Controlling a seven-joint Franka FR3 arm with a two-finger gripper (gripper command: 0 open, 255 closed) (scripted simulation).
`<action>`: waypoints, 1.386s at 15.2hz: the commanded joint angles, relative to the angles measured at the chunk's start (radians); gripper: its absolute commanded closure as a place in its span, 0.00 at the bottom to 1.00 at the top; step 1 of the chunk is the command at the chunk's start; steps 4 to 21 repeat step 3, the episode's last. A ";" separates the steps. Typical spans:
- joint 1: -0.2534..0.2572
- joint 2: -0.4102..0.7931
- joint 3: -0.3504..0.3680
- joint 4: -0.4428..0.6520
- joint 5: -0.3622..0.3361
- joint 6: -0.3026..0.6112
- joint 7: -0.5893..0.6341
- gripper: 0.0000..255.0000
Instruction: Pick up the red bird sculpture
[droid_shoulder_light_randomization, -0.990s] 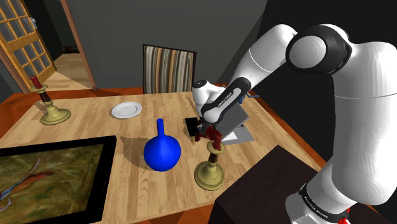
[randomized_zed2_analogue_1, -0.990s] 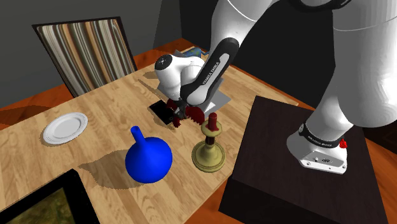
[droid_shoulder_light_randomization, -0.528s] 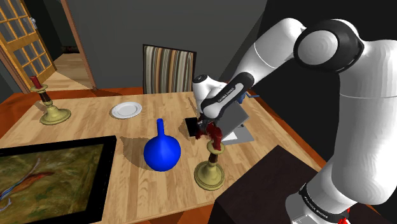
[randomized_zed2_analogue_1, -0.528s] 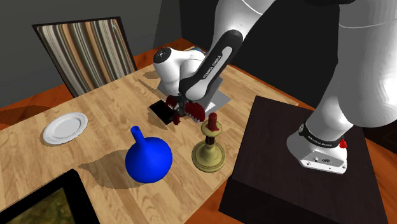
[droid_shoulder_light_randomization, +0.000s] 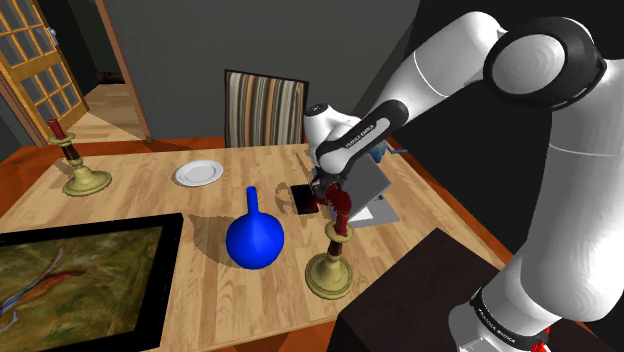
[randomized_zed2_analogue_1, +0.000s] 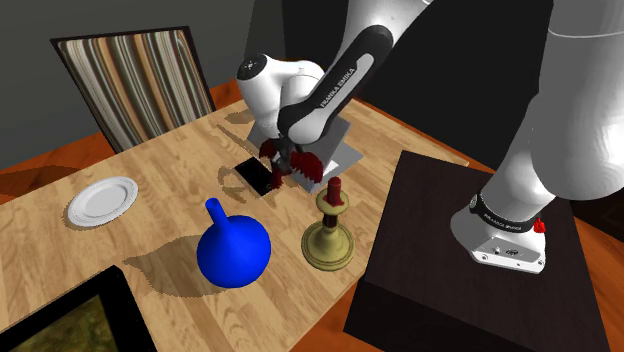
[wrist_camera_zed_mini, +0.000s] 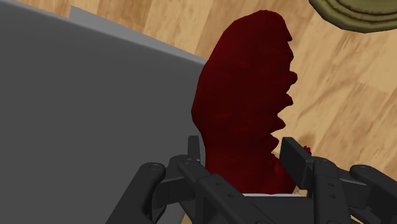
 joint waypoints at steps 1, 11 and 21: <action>-0.002 -0.023 0.004 0.000 0.009 -0.021 -0.010 1.00; -0.002 -0.025 0.005 0.000 0.010 -0.023 -0.011 1.00; -0.002 -0.025 0.005 0.000 0.010 -0.023 -0.011 1.00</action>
